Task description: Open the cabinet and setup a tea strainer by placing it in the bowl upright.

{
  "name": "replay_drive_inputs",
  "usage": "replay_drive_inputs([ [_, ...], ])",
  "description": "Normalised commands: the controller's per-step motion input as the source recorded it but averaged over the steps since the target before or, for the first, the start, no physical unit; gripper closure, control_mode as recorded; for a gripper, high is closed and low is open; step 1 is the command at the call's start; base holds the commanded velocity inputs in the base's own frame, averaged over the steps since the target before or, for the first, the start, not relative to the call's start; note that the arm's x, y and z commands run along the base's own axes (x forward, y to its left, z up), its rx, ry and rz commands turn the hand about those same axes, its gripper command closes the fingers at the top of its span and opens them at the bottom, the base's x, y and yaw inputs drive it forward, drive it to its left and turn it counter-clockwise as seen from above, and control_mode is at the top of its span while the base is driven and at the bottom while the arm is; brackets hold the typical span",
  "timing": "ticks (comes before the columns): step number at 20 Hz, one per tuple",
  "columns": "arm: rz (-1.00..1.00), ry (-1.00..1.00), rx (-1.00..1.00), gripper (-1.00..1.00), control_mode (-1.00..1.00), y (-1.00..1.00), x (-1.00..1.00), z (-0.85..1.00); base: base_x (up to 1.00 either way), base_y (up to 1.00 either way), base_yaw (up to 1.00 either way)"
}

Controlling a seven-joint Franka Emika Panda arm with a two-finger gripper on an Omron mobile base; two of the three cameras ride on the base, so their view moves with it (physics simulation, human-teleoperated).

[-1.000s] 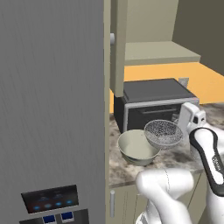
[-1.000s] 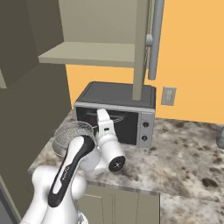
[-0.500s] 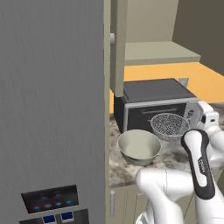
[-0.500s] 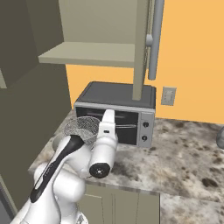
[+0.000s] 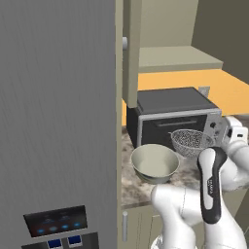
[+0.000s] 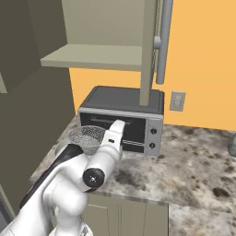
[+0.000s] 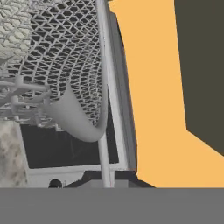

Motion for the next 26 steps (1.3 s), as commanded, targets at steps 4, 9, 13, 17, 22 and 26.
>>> replay_drive_inputs([
  [4, -0.13, 0.00, 0.00, 1.00, -1.00, 0.59, 0.15, -0.55, 0.00, 0.00, 0.00],
  [9, -0.12, 0.00, 0.00, 1.00, -1.00, 0.63, 0.24, -0.53, 0.00, 0.00, 0.00],
  [13, -0.12, -0.02, 0.00, 1.00, -1.00, 0.56, 0.26, -0.53, 0.00, 0.00, 0.00],
  [17, -0.12, -0.06, 0.00, 1.00, -1.00, 0.61, 0.19, -0.54, 0.00, 0.00, 0.00],
  [22, -0.09, -0.10, 0.00, 1.00, -1.00, 0.67, 0.05, -0.53, 0.00, 0.00, 0.00],
  [26, -0.06, -0.16, 0.00, 1.00, -1.00, 0.75, 0.00, -0.50, 0.00, 0.00, 0.00],
])
